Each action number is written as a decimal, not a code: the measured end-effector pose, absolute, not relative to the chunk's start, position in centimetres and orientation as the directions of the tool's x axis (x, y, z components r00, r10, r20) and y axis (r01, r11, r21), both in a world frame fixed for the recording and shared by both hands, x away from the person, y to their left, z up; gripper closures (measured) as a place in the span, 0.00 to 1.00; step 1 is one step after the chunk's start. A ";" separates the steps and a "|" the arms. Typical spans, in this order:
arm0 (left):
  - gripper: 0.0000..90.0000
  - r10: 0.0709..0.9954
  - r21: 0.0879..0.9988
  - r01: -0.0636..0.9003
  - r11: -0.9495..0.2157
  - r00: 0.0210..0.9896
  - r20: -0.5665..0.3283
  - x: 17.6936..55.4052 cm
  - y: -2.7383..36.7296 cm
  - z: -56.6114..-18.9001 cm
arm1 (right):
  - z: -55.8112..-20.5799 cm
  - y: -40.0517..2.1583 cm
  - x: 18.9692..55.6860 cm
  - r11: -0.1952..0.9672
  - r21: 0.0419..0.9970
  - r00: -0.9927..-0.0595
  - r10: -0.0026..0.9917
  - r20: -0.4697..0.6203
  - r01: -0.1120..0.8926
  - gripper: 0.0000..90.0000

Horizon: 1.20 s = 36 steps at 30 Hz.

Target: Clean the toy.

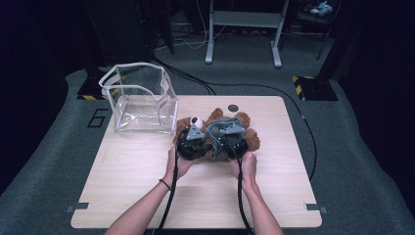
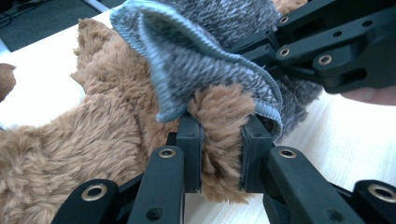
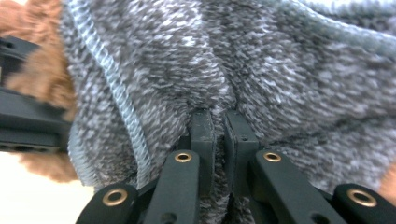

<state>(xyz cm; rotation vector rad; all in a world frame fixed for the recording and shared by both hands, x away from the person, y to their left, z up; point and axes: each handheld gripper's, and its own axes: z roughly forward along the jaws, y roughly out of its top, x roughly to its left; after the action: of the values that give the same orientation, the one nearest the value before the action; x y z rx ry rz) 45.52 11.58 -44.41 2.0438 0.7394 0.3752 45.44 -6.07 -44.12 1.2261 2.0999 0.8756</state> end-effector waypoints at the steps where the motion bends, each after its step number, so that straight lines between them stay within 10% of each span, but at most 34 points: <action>1: 0.83 0.632 0.838 0.353 -0.417 0.775 -0.012 45.5 11.6 -44.3 | -44.1 -6.3 45.4 0.368 0.760 -0.418 0.897 -0.140 0.535 0.94; 23: 0.83 0.627 0.823 0.375 -0.426 0.778 -0.030 46.5 12.5 -43.5 | -42.9 -15.4 45.4 0.215 0.779 -0.204 0.972 -0.114 0.589 0.94; 36: 0.82 0.618 0.818 0.394 -0.418 0.784 -0.061 47.5 12.7 -42.8 | -42.0 -9.0 43.4 0.289 0.821 -0.438 0.898 -0.053 0.492 0.94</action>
<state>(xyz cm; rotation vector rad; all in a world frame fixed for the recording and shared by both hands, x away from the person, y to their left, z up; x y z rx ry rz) 47.53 12.67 -42.79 2.0629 0.7530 0.3121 43.36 -8.99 -42.02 1.2388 2.0452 1.0294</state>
